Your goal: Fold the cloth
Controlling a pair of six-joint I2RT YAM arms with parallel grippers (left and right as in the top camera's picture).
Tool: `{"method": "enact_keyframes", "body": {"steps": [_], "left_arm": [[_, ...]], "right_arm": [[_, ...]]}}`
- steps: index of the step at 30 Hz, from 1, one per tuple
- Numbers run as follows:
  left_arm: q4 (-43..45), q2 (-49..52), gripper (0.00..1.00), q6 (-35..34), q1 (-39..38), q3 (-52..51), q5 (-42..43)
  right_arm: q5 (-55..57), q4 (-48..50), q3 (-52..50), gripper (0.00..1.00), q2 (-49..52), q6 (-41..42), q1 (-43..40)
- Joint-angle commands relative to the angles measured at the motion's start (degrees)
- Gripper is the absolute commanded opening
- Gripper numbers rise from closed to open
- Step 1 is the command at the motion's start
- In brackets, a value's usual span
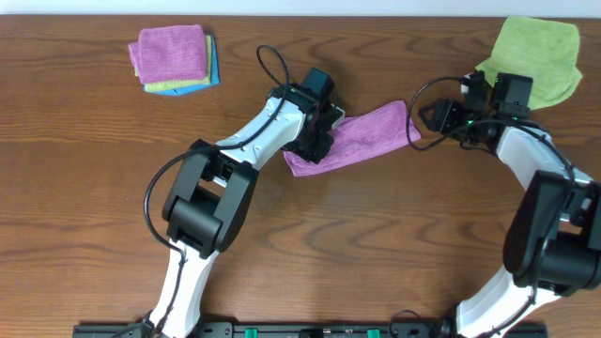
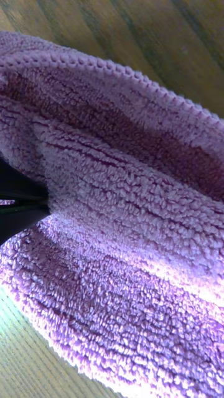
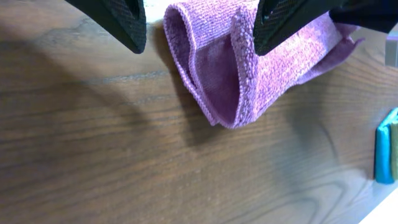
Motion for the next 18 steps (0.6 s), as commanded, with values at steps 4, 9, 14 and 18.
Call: {"method": "enact_keyframes", "body": {"steps": [4, 9, 14, 18], "left_arm": [[0.66, 0.81, 0.06, 2.03, -0.57, -0.94, 1.14], [0.85, 0.81, 0.06, 4.63, -1.77, -0.9, 3.13], [-1.07, 0.81, 0.06, 8.02, -3.52, -0.9, 2.91], [-1.51, 0.81, 0.06, 8.31, -3.72, -0.9, 2.89]], "right_arm": [[-0.22, -1.92, 0.02, 0.58, 0.76, -3.67, 1.42], [-0.17, -2.99, 0.02, 0.63, 1.01, -5.03, 1.25], [-0.22, -3.15, 0.02, 0.64, 1.01, -5.75, -0.11], [0.28, -5.31, 0.02, 0.64, 1.01, -7.78, -0.63]]}}
